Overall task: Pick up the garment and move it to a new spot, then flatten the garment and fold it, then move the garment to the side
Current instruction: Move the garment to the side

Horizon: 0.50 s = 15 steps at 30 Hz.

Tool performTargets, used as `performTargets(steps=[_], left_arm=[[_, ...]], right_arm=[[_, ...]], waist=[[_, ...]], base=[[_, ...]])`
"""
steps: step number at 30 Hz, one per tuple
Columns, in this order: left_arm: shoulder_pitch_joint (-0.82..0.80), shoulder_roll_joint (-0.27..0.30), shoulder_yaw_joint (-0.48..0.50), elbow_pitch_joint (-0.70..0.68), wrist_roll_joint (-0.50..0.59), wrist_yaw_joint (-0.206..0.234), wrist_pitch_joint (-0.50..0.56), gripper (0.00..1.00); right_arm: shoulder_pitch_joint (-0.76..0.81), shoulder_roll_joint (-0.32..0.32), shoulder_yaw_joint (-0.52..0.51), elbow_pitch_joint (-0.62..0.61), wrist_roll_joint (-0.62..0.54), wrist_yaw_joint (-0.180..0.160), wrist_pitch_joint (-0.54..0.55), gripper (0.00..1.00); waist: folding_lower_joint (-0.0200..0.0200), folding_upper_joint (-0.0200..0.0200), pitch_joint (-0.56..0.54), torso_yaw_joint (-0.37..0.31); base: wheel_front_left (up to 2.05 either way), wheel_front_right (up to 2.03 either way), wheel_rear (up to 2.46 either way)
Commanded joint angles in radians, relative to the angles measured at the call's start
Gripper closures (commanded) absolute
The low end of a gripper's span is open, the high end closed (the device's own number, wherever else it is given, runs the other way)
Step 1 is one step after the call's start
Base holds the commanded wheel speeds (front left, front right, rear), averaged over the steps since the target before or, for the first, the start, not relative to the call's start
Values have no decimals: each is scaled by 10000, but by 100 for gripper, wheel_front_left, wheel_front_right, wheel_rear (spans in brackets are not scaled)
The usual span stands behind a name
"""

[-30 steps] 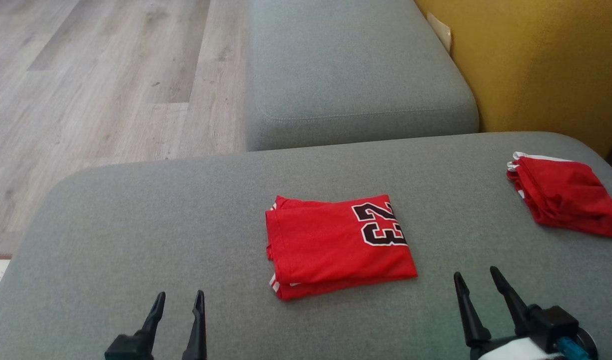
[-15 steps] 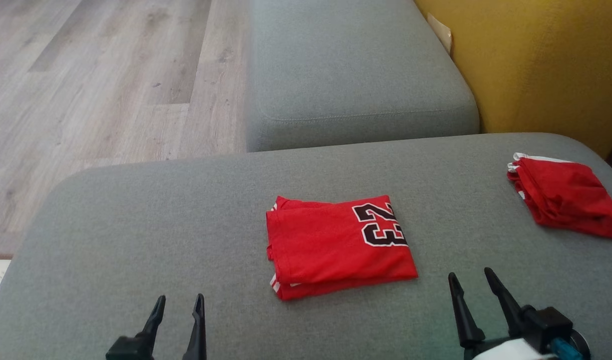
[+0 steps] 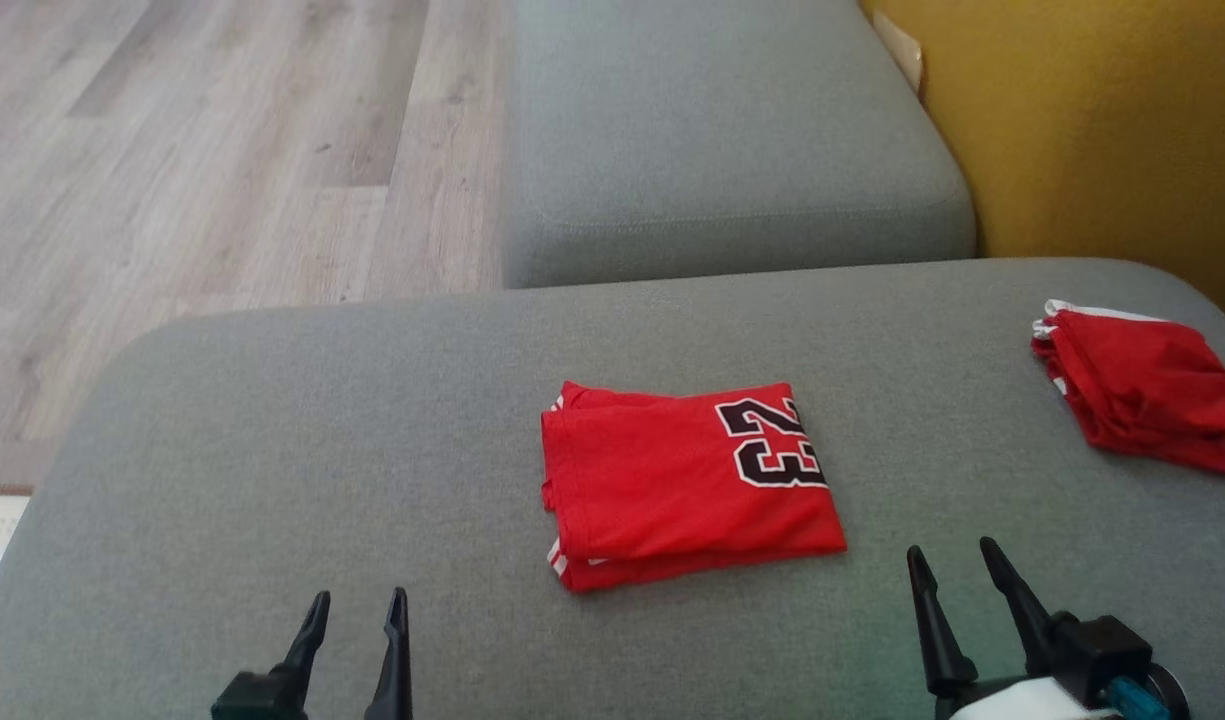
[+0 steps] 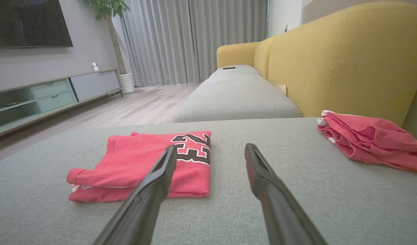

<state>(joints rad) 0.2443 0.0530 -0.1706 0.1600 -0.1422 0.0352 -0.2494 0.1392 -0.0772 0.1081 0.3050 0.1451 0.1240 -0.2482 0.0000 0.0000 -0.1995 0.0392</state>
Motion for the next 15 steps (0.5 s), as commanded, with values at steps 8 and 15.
performTargets(steps=[8, 15], left_arm=[[-911, -28, 8, -599, -11, 125, -124, 0], [-1250, -28, -518, -670, -93, 124, -124, 0]], right_arm=[[-1140, -205, 445, -1, 284, 67, -135, 0], [-2839, -950, 1459, 1598, 1645, 67, -77, 0]], waist=[[0, 0, 636, 173], [0, 0, 1349, 467]], base=[[0, 0, 0], [0, 0, 0]])
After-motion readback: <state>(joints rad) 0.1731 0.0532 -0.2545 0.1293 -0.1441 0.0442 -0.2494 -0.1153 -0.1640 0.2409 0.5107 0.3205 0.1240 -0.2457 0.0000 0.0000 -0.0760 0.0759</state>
